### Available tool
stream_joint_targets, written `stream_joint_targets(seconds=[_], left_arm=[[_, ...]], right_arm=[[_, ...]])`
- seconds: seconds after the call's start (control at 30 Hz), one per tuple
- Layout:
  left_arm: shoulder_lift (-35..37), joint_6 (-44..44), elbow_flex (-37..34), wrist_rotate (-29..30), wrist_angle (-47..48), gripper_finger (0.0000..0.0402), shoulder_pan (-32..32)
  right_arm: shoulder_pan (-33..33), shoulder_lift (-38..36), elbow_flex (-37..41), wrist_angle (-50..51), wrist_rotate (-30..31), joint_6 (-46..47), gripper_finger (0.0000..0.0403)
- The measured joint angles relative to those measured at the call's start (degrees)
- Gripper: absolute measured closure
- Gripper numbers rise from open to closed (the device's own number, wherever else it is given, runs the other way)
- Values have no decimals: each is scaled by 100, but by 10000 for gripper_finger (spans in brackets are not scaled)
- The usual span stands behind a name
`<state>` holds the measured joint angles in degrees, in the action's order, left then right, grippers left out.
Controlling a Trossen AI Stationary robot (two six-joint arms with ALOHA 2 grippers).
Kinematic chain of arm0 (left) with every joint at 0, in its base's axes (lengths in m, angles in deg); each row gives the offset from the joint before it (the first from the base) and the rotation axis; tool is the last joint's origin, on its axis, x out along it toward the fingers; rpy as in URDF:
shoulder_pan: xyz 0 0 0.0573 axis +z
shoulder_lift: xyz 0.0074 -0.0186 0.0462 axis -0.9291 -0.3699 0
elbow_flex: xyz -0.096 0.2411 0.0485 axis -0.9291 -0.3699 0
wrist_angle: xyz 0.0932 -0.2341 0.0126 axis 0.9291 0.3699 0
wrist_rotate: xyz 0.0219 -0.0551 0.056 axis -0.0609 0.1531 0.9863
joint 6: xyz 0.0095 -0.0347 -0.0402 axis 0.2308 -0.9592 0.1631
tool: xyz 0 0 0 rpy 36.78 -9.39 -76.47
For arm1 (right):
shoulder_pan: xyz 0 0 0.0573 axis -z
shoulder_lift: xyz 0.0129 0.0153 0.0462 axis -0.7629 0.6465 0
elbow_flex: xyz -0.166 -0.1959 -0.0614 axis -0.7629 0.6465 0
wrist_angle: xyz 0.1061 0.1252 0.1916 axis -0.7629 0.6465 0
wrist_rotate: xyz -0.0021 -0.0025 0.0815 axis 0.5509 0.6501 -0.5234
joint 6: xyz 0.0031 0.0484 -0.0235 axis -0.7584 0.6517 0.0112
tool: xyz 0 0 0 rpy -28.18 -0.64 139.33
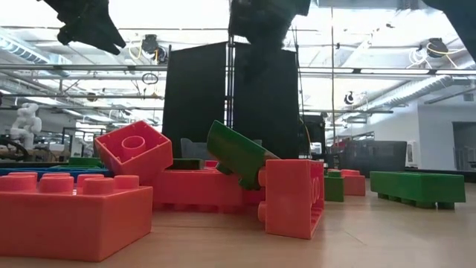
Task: Sort blocks
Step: Put the green piece into the middle black bin
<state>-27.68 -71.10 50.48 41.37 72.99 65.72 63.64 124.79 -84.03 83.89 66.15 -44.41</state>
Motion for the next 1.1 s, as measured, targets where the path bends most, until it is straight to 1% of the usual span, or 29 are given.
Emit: stream_joint_targets(seconds=[0.17,0.23,0.27,0.37,0.47,0.57,0.77,0.87,1.1], left_arm=[[0,7,0,0,25,241,2],[-2,7,0,0,48,241,2],[-2,7,0,0,46,241,2],[-1,9,0,1,48,241,2],[0,7,0,1,47,241,2],[0,7,0,0,46,241,2],[0,7,0,0,48,241,2],[-2,4,0,0,48,241,2],[-1,4,0,0,48,241,2]], right_arm=[[-573,83,888,47,902,-176,129],[-684,81,1316,-262,1228,-141,128],[-727,81,1506,-432,1278,-101,128],[-793,83,1939,-946,1299,134,128],[-811,76,2208,-1517,1292,321,128],[-805,80,2293,-1717,1269,496,128],[-872,74,2404,-1985,1260,526,128],[-922,72,2562,-2328,1251,548,128],[-965,150,2894,-2691,1310,647,128]])
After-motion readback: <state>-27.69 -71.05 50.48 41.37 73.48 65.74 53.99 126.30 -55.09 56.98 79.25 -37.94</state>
